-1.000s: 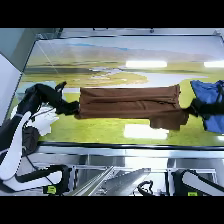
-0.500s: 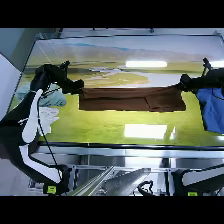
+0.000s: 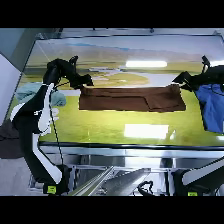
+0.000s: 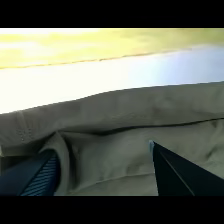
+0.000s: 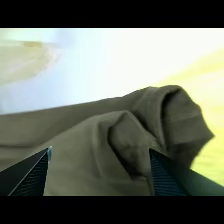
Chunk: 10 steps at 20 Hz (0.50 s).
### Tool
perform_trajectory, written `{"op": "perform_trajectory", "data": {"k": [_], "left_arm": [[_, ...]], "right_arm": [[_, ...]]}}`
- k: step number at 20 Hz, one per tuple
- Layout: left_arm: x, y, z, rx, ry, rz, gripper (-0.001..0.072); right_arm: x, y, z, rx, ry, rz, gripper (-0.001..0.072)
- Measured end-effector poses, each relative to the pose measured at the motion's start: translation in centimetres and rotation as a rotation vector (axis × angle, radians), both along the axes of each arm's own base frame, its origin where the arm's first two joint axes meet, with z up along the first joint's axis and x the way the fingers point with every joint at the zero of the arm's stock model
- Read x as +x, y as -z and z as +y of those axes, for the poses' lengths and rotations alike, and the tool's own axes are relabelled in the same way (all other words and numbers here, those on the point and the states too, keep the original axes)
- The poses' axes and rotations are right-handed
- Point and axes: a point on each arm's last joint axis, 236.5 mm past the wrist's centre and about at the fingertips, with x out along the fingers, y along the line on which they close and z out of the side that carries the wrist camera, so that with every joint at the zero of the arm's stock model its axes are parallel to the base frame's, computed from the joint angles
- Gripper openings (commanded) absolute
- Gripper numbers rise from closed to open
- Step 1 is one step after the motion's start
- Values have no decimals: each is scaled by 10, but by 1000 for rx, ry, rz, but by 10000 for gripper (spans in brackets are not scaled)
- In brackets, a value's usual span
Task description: Fold the shirts.
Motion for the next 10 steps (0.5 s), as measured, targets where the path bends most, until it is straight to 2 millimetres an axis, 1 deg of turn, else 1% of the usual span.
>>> {"op": "perform_trajectory", "data": {"k": [2,4,7,10], "left_arm": [[3,-19,2,-4,9,-6,627],[1,-40,6,-7,9,4,627],[-10,-65,10,-15,2,17,627],[-14,-92,13,-32,-27,-39,627]], "right_arm": [[-12,-3,-17,-26,-55,13,705],[-28,5,-28,-25,-113,53,705],[-49,23,-32,40,-182,115,705],[-59,43,-27,103,-230,154,704]]}}
